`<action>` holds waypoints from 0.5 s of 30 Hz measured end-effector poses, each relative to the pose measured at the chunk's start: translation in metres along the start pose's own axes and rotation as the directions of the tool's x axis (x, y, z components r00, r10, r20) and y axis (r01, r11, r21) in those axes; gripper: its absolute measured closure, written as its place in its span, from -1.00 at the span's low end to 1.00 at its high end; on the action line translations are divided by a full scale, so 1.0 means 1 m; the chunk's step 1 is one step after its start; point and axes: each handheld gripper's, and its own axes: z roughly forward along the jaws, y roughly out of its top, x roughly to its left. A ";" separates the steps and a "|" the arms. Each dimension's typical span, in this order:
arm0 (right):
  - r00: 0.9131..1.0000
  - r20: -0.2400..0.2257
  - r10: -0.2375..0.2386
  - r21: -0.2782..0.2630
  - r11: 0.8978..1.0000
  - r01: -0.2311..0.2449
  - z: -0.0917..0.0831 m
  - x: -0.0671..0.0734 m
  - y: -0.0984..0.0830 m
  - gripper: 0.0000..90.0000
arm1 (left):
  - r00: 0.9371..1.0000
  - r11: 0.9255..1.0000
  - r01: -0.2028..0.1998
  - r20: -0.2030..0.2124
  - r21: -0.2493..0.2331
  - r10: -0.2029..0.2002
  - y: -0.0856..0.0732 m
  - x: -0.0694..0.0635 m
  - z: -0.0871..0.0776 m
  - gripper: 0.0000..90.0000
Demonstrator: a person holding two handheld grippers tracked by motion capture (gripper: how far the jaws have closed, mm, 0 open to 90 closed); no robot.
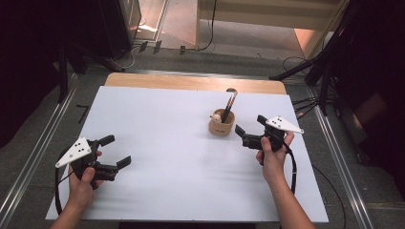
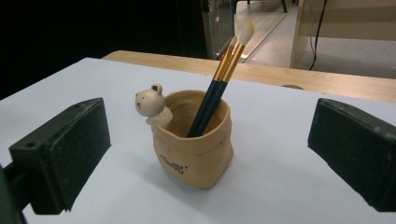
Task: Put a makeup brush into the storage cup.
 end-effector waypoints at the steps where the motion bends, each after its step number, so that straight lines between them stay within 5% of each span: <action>1: 1.000 -0.002 0.002 -0.003 1.000 -0.002 -0.003 0.000 -0.001 -1.00 | 1.000 1.000 -0.002 -0.002 0.000 0.002 0.000 0.000 0.000 -1.00; 15: 1.000 0.003 -0.009 -0.001 1.000 0.009 -0.028 -0.007 -0.013 -1.00 | 0.999 1.000 -0.003 -0.038 -0.006 0.003 -0.003 0.001 -0.009 -1.00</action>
